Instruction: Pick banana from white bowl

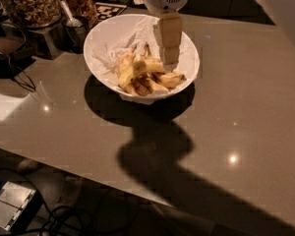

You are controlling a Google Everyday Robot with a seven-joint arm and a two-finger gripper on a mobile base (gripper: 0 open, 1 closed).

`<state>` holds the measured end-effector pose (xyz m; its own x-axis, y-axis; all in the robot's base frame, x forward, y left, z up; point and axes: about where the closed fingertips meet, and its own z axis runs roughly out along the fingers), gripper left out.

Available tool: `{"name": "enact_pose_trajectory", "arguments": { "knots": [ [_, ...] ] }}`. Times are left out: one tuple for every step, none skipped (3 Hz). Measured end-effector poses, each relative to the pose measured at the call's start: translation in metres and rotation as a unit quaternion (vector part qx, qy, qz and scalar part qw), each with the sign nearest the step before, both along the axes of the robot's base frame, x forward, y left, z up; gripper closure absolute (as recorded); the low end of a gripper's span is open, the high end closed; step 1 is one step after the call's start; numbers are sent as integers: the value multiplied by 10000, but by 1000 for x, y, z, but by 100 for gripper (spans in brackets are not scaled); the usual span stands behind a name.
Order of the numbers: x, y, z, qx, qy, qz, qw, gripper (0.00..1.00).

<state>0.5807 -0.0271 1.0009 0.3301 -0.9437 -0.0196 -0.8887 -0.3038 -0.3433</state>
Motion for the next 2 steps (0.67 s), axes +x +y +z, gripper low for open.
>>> {"name": "enact_pose_trajectory", "arguments": {
  "knots": [
    [20,12,-10,-43,106,148,9998,9],
    [37,20,-30,-65,288,246,9993,20]
  ]
}}
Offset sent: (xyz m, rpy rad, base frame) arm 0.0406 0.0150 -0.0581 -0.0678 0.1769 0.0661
